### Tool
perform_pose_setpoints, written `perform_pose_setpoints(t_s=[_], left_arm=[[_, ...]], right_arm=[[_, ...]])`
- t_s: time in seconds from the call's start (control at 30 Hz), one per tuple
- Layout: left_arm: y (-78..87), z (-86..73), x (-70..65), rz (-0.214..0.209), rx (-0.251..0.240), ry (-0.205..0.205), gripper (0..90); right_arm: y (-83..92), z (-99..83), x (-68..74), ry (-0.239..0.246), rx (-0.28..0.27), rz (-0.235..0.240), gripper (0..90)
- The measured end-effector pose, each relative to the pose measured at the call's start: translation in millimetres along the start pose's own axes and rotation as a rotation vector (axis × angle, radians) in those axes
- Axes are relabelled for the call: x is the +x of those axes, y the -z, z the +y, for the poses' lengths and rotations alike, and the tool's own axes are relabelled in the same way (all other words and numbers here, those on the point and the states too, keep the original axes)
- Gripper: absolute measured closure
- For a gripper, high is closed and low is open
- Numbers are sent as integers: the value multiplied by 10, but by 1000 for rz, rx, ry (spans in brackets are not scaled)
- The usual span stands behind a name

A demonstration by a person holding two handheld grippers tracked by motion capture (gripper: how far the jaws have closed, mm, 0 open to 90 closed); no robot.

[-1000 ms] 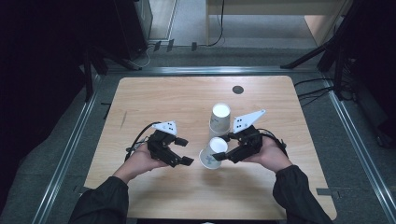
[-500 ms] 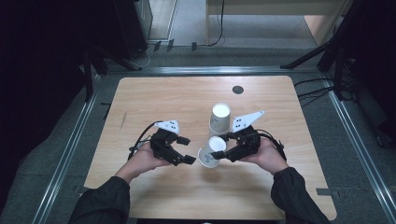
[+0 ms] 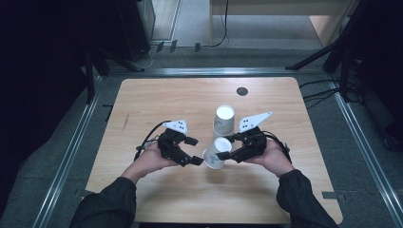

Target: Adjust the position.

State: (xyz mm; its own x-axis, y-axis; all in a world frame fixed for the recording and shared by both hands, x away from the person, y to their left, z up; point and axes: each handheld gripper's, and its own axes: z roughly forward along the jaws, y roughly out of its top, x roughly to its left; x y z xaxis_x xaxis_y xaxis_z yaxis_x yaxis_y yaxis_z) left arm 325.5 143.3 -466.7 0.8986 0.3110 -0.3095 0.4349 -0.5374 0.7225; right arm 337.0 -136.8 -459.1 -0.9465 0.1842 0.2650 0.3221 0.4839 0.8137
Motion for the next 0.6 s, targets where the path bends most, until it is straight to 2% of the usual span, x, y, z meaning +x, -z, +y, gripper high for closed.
perform_pose_setpoints(t_s=[0.13, 0.27, 0.6], left_arm=[[-5, 23, 18, -32, -32, 2, 144], [-8, 26, 5, -33, -33, -8, 145], [-105, 32, -39, -42, 8, -31, 145]], right_arm=[[-6, -12, -35, -19, -32, 25, 349], [-31, -25, -59, -30, -46, 46, 349], [-90, -2, -3, -18, -51, 74, 349]])
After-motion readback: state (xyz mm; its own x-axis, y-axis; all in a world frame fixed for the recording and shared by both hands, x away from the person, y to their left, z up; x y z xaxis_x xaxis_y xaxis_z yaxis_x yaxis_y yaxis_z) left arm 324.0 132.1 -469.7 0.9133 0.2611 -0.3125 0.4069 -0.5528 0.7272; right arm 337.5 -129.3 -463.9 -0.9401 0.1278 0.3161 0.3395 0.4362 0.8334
